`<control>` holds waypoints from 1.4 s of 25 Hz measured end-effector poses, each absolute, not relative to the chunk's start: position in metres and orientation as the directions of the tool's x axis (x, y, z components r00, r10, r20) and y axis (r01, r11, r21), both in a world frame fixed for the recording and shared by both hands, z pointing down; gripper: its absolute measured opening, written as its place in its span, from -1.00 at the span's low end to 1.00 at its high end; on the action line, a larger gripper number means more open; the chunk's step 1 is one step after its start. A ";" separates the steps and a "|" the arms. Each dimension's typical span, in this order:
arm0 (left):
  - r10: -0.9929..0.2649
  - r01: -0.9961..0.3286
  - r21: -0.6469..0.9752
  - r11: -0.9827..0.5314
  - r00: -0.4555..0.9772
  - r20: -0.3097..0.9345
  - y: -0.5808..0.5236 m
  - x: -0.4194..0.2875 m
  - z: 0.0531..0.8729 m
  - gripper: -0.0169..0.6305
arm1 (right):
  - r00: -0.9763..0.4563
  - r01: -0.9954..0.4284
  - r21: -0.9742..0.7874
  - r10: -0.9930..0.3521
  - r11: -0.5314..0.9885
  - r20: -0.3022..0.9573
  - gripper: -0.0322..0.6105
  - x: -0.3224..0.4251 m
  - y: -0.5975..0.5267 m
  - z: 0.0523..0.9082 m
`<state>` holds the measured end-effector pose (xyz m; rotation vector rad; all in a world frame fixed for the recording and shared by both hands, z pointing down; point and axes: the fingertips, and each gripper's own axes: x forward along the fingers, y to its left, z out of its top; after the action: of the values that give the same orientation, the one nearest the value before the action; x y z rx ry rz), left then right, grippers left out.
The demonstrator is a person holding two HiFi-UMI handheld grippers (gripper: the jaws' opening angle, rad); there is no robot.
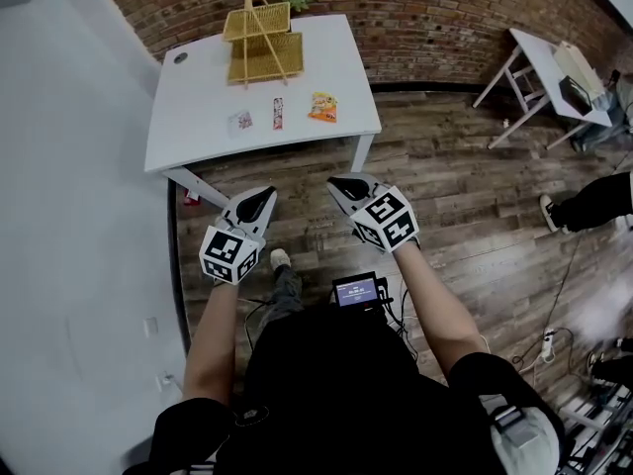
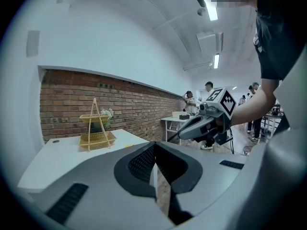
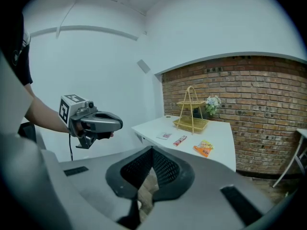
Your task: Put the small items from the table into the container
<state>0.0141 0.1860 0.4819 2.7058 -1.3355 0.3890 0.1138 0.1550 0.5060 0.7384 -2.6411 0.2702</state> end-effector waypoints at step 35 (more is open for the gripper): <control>-0.639 -0.693 0.091 -0.715 0.701 0.315 -0.001 -0.089 0.532 -0.92 | -0.711 -0.635 -0.144 -0.502 0.759 0.493 -0.86 0.003 -0.028 0.535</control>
<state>-0.0893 -0.0008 0.5322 2.7068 -1.0727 0.3882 0.0033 -0.0284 0.5346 0.8630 -2.5255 0.4253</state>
